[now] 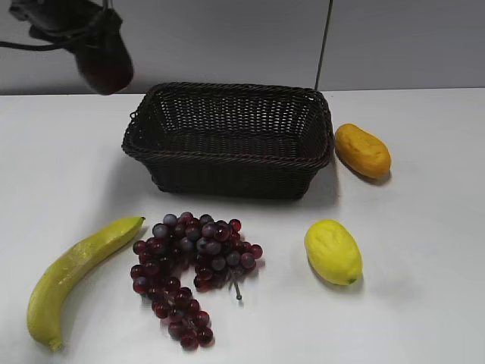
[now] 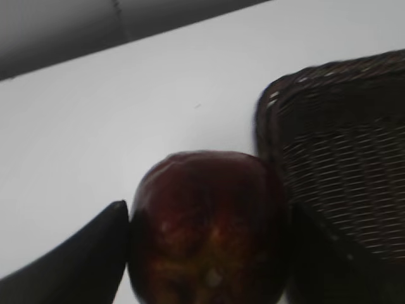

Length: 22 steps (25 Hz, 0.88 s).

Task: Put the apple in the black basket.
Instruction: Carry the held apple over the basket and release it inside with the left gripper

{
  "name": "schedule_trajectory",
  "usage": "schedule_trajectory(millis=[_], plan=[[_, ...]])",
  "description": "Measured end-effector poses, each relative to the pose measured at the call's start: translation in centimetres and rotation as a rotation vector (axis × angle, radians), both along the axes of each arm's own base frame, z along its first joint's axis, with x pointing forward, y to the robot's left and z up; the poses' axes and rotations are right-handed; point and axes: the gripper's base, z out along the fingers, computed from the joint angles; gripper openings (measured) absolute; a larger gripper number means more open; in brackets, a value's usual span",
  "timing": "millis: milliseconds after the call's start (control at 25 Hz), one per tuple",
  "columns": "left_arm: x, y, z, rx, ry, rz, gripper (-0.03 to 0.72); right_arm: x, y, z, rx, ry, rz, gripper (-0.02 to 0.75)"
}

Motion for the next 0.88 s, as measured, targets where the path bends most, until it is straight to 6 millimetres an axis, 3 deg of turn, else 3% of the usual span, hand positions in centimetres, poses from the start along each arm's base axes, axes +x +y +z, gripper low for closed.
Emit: schedule_trajectory(millis=[240,360,560,880], plan=[[-2.5,-9.4,3.7,-0.063,-0.146,-0.223,0.555,0.0,0.0,0.0,0.001,0.0,0.0,0.573],[-3.1,-13.4,3.4,-0.059,-0.18,-0.309,0.554,0.0,0.0,0.0,0.001,0.0,0.0,0.573],[-2.4,-16.8,-0.4,-0.011,-0.143,-0.367,0.554,0.0,0.0,0.0,0.001,0.0,0.0,0.573],[-0.5,-17.6,-8.1,0.123,-0.05,-0.386,0.554,0.0,0.0,0.0,0.001,0.0,0.0,0.573]])
